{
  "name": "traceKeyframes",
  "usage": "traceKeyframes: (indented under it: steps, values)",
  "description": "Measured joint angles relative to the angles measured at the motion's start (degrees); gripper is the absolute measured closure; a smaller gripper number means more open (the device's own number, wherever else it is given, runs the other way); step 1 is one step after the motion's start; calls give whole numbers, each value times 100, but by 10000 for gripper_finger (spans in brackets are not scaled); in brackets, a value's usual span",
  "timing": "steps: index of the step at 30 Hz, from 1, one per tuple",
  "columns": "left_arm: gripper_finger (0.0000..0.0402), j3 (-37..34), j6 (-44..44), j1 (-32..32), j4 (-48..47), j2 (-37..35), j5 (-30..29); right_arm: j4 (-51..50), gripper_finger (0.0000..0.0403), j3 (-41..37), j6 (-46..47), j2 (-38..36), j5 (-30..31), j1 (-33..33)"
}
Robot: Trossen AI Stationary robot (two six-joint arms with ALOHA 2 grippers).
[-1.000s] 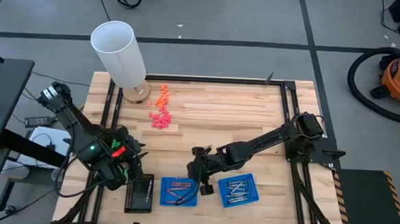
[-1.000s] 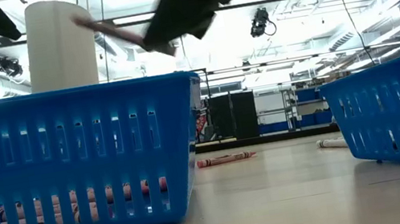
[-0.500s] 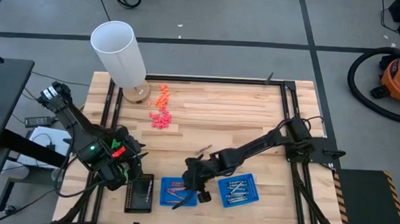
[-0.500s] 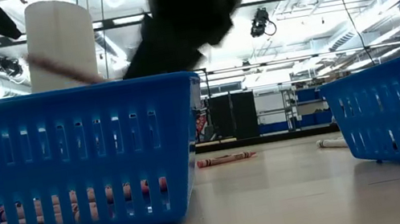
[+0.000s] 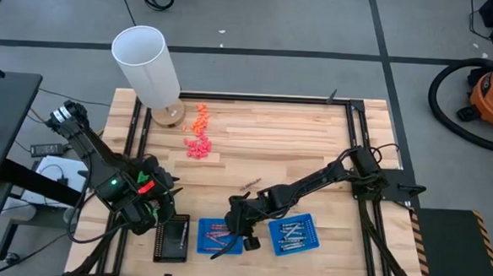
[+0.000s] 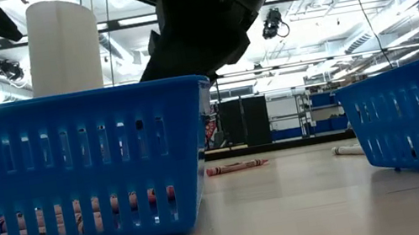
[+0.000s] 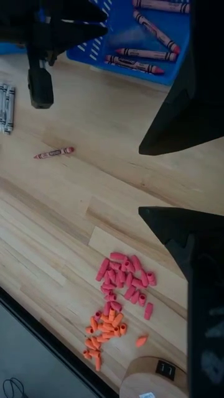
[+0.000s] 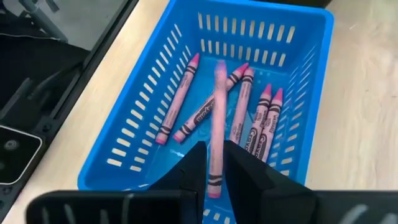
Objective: Sort crayons
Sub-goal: Put the pink crayon into the left blue basket
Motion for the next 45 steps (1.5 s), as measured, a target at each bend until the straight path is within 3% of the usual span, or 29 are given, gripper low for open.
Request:
traceKeyframes:
  steps: [6,19,24,37,45]
  values:
    - [246,0,0,0,1,0,-2,-24,336,0,-1,-13,41,0]
    - [246,0,-3,0,1,0,-5,-881,336,9,-734,-735,1203,-179]
    - [246,0,-9,0,4,0,-7,-1273,334,-53,-935,-715,1309,-410]
    - [246,2,24,0,4,0,-9,-1341,260,-856,-857,-724,1664,-1084]
    - [246,2,31,2,2,0,-70,-1066,256,-1201,-933,-724,1662,-1379]
